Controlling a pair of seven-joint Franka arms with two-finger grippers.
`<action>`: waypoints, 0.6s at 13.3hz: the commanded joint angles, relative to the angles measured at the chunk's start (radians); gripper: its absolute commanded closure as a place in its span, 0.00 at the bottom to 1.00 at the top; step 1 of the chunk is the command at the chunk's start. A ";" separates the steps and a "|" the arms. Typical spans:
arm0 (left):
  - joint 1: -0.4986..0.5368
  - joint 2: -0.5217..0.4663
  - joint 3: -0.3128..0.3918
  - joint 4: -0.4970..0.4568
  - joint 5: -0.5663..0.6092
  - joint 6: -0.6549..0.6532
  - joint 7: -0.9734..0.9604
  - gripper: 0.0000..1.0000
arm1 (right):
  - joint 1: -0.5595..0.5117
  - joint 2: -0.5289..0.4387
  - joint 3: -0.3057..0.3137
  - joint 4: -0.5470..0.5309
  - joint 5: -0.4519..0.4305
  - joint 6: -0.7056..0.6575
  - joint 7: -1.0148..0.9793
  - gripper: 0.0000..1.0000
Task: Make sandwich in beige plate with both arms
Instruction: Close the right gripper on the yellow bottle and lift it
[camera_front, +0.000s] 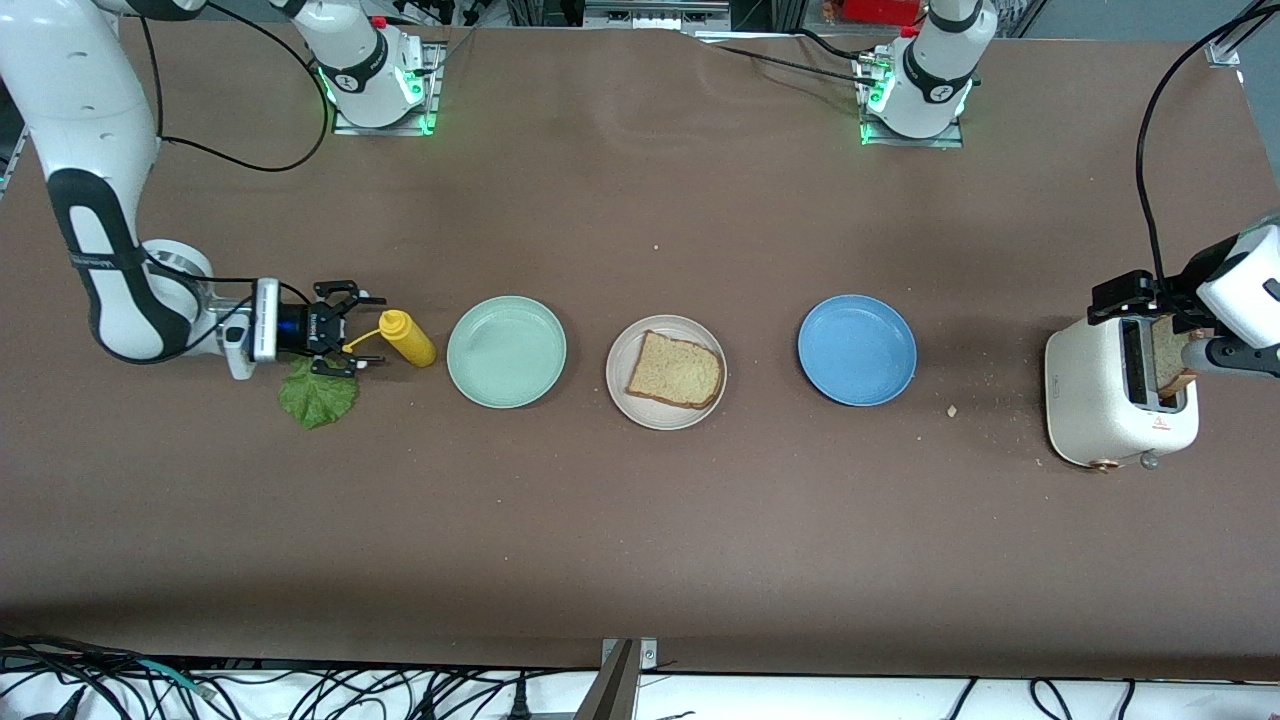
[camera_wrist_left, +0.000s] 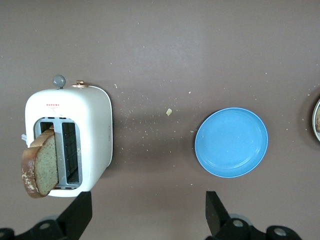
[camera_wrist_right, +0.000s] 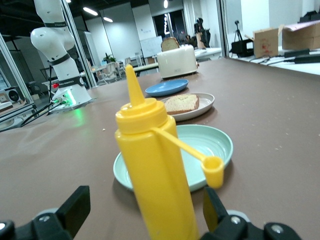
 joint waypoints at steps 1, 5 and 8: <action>-0.002 -0.014 -0.006 -0.010 0.031 0.007 0.002 0.00 | 0.004 0.022 0.025 0.030 0.043 -0.016 -0.020 0.00; -0.002 -0.012 -0.006 -0.010 0.031 0.008 0.002 0.00 | 0.033 0.040 0.036 0.035 0.063 -0.025 -0.021 0.00; -0.002 -0.012 -0.006 -0.010 0.031 0.008 0.002 0.00 | 0.044 0.054 0.056 0.059 0.087 -0.019 -0.052 0.01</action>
